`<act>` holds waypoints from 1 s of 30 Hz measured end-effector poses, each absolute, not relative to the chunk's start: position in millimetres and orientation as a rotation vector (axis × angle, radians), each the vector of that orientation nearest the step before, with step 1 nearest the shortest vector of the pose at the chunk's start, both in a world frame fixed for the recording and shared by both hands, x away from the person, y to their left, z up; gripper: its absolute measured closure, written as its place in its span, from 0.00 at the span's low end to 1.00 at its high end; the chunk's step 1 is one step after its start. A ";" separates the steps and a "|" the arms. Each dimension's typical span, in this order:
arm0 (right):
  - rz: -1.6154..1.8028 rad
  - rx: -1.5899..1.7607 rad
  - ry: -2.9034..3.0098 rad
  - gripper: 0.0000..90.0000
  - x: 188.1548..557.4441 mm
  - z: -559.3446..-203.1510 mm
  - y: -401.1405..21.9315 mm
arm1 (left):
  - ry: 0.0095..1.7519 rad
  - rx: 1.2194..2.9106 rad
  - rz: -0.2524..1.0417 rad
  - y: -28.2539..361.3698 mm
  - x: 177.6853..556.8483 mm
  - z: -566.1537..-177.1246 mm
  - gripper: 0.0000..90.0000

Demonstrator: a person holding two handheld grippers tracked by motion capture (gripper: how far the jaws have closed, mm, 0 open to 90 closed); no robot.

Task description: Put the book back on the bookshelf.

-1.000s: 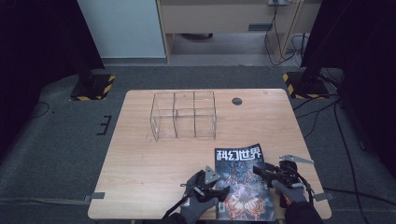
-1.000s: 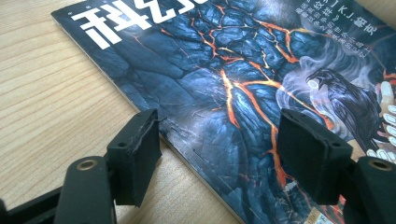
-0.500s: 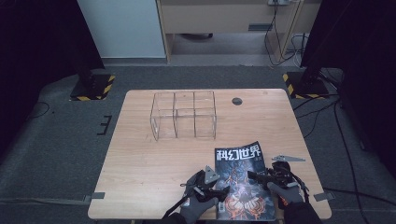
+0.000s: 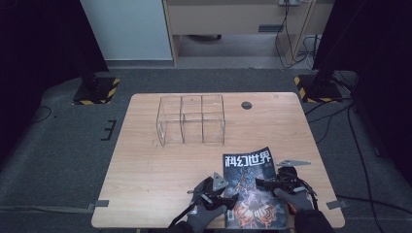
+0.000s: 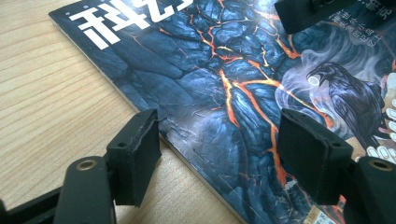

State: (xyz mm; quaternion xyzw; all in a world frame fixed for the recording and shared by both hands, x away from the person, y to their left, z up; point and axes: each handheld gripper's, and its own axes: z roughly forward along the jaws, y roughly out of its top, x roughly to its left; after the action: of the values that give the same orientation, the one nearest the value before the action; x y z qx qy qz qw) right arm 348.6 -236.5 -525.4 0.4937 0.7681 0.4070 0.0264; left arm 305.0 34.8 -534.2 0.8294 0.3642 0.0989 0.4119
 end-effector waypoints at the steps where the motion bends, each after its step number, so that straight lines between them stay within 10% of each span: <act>1: 1.247 1.530 2.379 0.46 348.0 -524.6 -235.5 | 0.916 2.087 0.249 34.8 305.0 -534.2 0.32; 30: 1.188 1.526 2.364 0.88 346.1 -509.8 -230.4 | 0.932 2.065 0.222 36.9 306.5 -534.3 0.32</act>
State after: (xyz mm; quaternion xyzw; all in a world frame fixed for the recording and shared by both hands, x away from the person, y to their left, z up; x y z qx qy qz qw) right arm 346.1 -230.4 -509.8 0.4990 0.7733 0.3887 0.0435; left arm 306.5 36.9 -534.3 0.8235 0.3717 0.0886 0.4194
